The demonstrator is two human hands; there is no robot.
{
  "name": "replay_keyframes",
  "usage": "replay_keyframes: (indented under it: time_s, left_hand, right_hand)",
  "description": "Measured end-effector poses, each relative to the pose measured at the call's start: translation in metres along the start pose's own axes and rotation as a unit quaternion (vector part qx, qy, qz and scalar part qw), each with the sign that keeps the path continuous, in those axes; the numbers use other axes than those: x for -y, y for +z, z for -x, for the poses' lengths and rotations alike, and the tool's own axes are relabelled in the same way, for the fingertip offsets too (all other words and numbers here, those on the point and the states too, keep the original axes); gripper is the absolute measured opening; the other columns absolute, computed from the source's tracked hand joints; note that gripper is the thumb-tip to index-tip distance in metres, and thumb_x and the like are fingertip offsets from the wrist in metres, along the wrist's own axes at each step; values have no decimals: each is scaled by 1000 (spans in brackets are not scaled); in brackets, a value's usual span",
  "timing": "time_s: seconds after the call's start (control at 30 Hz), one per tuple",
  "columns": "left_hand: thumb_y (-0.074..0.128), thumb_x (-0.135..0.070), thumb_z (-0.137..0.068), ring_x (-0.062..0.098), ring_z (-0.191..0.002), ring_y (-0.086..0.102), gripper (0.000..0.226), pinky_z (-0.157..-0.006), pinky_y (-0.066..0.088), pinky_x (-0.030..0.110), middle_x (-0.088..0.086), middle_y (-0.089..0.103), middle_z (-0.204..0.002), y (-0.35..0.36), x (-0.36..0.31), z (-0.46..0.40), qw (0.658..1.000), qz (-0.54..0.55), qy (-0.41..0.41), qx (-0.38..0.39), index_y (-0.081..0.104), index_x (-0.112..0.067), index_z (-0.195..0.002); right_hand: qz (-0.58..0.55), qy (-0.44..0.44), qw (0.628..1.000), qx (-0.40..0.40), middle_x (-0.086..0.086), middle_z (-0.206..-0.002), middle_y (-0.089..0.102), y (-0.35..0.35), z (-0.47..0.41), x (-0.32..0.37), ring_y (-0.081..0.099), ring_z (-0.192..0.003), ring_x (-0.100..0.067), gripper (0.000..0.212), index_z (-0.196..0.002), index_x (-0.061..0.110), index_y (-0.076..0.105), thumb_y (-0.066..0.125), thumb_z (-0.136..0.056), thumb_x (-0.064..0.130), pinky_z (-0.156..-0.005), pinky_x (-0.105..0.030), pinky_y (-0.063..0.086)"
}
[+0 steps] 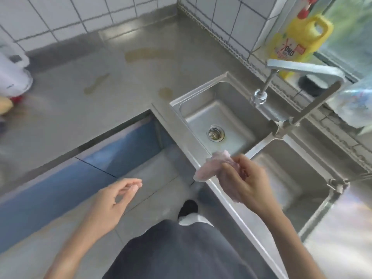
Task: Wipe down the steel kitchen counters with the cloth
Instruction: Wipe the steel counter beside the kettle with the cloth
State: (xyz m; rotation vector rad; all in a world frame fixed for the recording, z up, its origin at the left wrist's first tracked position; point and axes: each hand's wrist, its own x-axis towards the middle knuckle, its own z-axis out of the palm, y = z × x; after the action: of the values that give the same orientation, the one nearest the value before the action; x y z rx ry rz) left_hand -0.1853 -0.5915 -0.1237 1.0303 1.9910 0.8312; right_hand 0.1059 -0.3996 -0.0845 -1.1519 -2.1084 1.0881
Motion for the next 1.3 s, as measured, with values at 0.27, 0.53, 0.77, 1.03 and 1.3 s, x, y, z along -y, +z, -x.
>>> replay_keyframes:
  time_s: [0.27, 0.53, 0.77, 1.03, 1.3]
  left_hand:
    - [54, -43, -99, -11, -109, 68, 23, -95, 41, -1, -30, 75, -110, -40, 97, 124, 992, 60, -39, -99, 72, -39, -113]
    - [53, -43, -98, -9, -109, 69, 22, -95, 45, 4, -29, 76, -108, -90, 205, 264, 984, 86, -65, -144, 72, -41, -109]
    - [56, -41, -95, -7, -105, 70, 22, -95, 47, 5, -32, 74, -107, -117, 263, 357, 974, 94, -108, -175, 73, -37, -108]
    - [60, -37, -94, -3, -103, 72, 19, -98, 50, 14, -26, 77, -105, -134, 286, 374, 960, 124, -135, -213, 74, -35, -106]
    - [60, -38, -94, -3, -102, 72, 19, -97, 50, 13, -24, 78, -103, -198, 290, 313, 960, 107, -127, -224, 74, -35, -105]
  right_hand:
    - [4, -61, 989, 135, 19, -76, 72, 82, 36, 60, 52, -55, -7, 25, -82, 28, 56, 52, -106, 30, -55, -13, 42]
    - [29, -20, 993, 111, 4, -66, 66, 186, 127, 128, 54, -53, -1, 30, -79, 17, 61, 62, -100, 38, -50, -10, 41]
    - [34, -25, 989, 142, 12, -61, 60, 257, 180, 171, 48, -52, -2, 30, -77, 21, 59, 63, -100, 40, -51, -9, 39]
    - [12, -21, 982, 185, -2, -66, 65, 302, 193, 191, 53, -54, -12, 29, -81, 20, 63, 62, -99, 42, -51, -22, 44]
    - [-21, -25, 983, 181, 15, -57, 61, 351, 143, 202, 48, -49, 1, 27, -74, 30, 60, 63, -101, 28, -50, -8, 37]
